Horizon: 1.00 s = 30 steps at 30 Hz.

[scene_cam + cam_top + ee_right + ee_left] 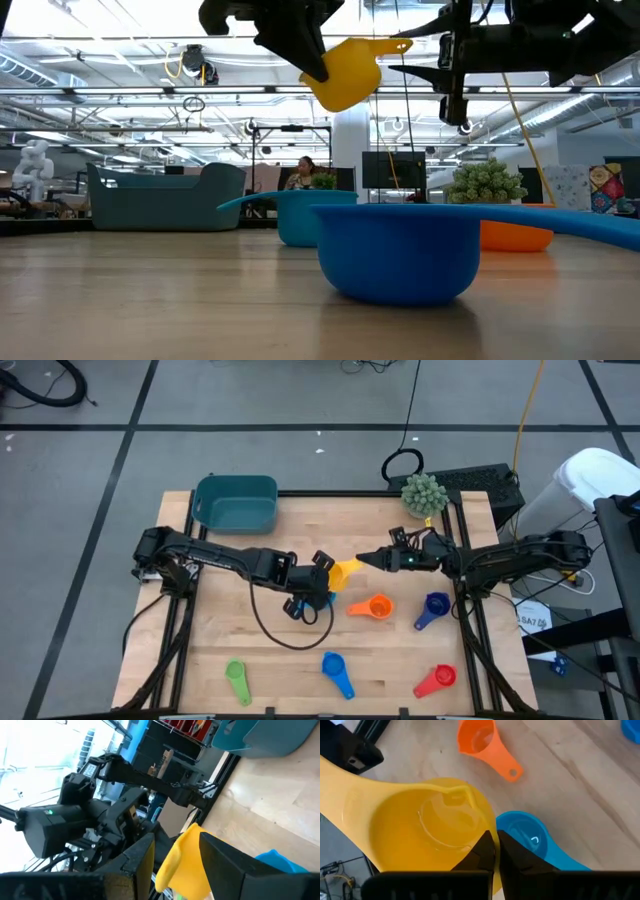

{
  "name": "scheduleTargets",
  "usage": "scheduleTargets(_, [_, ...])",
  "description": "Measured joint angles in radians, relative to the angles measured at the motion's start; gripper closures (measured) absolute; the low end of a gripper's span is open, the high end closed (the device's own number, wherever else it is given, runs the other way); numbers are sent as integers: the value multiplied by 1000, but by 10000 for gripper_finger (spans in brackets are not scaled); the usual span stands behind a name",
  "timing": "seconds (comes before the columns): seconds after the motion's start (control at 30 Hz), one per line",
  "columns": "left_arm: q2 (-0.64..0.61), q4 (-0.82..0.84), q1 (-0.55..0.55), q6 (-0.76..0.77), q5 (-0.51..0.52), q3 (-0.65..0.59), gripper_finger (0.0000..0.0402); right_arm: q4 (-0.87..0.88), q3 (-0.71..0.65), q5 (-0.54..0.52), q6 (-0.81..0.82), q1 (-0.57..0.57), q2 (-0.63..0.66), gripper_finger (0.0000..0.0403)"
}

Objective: Nest measuring cups in basket
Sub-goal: Stack the yellow measuring cup on top of the light blue measuring cup

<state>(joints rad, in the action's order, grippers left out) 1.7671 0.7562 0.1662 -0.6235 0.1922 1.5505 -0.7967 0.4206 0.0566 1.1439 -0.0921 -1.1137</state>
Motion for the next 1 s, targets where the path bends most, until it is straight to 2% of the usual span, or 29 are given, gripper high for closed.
scheduleTargets(0.2, [0,-4,0,-12,0,0,395,0,0,1,2,0,0,262])
scheduleTargets(0.5, [0,-6,0,-15,0,0,395,-2,0,36,-12,2,0,363])
scheduleTargets(0.63, [0,-5,0,-22,0,0,395,-12,-1,68,-17,2,0,395])
scheduleTargets(0.8, [0,-9,0,-29,1,0,393,-29,-1,72,-12,2,-1,387])
scheduleTargets(1.0, [-1,-17,-1,-29,2,0,395,-62,-2,72,7,2,-1,328])
